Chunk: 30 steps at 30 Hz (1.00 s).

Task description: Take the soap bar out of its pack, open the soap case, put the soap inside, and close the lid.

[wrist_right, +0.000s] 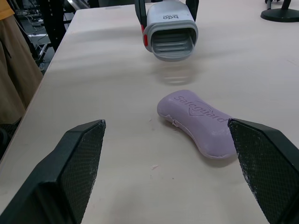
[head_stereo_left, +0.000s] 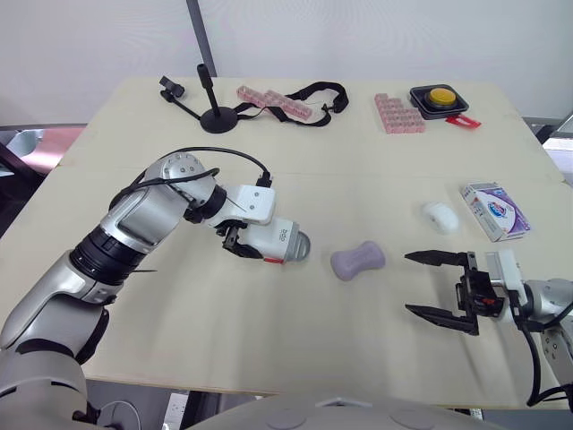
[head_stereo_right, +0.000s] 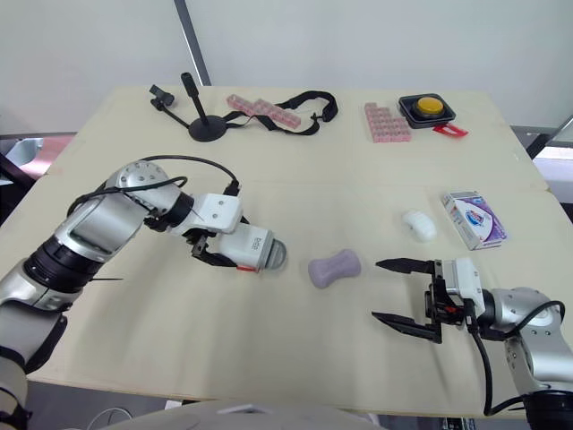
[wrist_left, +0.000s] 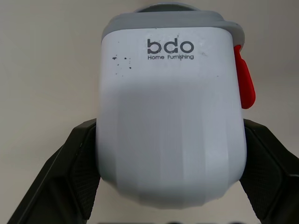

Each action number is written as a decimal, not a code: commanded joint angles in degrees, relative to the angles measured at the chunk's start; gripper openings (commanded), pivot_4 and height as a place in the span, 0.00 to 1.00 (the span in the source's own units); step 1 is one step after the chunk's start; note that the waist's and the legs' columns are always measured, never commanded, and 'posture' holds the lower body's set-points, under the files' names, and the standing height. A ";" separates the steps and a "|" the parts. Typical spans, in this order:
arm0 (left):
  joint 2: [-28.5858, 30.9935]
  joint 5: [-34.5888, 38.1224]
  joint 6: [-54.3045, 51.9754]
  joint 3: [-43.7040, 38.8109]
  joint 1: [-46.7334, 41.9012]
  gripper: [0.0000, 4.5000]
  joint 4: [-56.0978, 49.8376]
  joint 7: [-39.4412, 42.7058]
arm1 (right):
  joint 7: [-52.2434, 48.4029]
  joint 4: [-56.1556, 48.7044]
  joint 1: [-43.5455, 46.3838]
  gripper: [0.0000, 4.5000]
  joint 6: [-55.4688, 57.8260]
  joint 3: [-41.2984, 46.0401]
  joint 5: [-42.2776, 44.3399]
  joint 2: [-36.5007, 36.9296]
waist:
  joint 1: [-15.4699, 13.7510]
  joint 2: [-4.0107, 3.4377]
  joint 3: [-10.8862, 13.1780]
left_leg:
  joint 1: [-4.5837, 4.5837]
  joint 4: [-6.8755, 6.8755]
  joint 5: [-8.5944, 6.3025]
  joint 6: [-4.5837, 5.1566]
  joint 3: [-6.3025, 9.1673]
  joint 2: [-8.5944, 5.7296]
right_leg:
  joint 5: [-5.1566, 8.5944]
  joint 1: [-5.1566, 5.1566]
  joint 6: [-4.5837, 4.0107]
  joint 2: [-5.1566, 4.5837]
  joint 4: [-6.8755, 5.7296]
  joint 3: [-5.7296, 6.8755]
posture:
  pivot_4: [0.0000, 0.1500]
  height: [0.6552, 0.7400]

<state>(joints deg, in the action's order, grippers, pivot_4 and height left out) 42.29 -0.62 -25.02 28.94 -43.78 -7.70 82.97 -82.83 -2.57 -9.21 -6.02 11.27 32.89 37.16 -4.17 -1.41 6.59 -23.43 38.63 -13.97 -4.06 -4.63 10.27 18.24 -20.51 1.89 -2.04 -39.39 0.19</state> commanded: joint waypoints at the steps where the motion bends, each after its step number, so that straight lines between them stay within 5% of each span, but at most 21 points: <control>1: 0.75 -0.55 -0.88 0.00 -1.31 0.77 -1.76 0.74 | 0.23 -0.29 0.02 0.99 -0.76 0.09 0.03 0.00 | 0.03 0.00 0.00 | 0.00 0.00 0.00 0.00 0.00 0.00 | 0.00 0.00 -0.01 0.00 0.00 0.00 | 1.00 0.93; 16: 3.18 -0.42 -1.57 0.60 -0.68 0.77 -3.90 3.11 | 0.78 0.77 0.95 0.99 -0.67 -0.45 0.07 0.40 | 0.10 0.00 0.00 | 0.00 -0.01 -0.04 0.18 0.00 0.00 | 0.06 -0.01 -0.12 -0.06 -0.02 0.11 | 1.00 0.93; 30: 8.60 0.97 8.83 -4.03 6.43 0.77 2.59 1.16 | 0.43 2.38 2.22 0.99 -0.62 -0.10 0.04 1.18 | 0.22 0.00 0.00 | -0.01 -0.09 -0.03 0.21 0.00 0.00 | 0.09 -0.01 -0.16 -0.08 -0.02 0.18 | 1.00 0.93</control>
<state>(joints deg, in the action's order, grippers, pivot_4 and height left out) 50.55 -0.81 -17.23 27.61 -37.56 -4.90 84.54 -82.20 -0.15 -7.52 -6.02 10.05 32.81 37.52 -3.95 -1.41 6.59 -23.44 38.54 -14.00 -3.85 -4.63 10.27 18.33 -20.53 1.74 -2.13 -39.41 0.38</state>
